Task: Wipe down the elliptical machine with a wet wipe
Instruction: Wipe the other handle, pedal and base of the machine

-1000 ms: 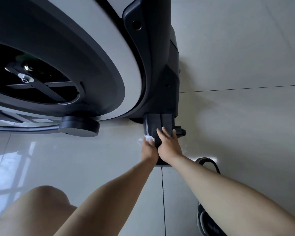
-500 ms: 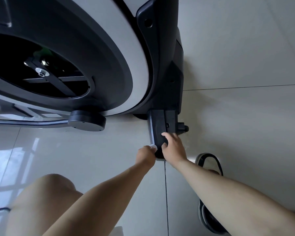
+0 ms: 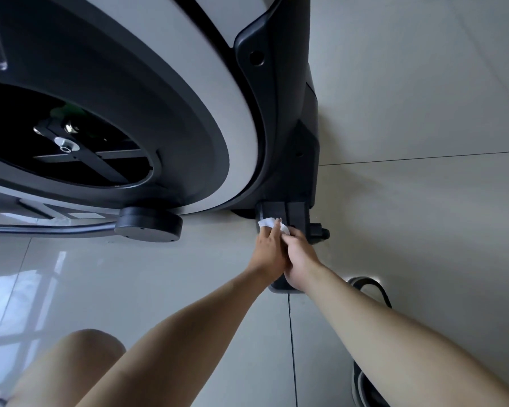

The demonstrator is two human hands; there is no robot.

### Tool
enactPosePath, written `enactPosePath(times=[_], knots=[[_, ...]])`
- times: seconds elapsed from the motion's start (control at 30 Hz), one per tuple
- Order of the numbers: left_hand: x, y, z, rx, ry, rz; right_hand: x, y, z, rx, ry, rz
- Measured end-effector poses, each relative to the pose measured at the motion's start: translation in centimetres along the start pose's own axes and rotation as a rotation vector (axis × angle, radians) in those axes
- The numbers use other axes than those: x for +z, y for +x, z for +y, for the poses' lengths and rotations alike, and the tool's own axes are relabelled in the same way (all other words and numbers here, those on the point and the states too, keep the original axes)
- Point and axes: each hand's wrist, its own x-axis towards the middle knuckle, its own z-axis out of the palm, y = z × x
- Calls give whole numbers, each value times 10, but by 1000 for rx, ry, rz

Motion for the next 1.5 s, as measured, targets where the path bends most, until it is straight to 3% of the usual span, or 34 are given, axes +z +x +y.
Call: enactPosePath(times=[0.1,0.3,0.37,0.5,0.6,0.73,0.87,1.13,1.3,1.5], knots=[[2,6,5,7,-36,34,2,2,-12,53,-44,-51],[-9,13,16,40,49,-66,2,19,-34,142,-59,100],[-9,13,13,97,39,-42,-1,27,-38,-9,-189,205],[-17,15,5,132,146,51,-11,43,-41,-488,-710,368],[-21,17,7,166,228,57,-14,52,-36,-698,-1047,270],[-21,22,15,147,328,8,-23,52,-29,-754,-1179,151],[0,32,0,16,391,-18,-51,44,-18,-744,-1362,22],[0,19,6,24,432,-25,-50,38,-35,-681,-1357,78],[4,24,18,40,551,-45,-72,38,-38,-684,-1230,271],[1,26,14,39,565,-49,-71,51,-27,-745,-1285,182]])
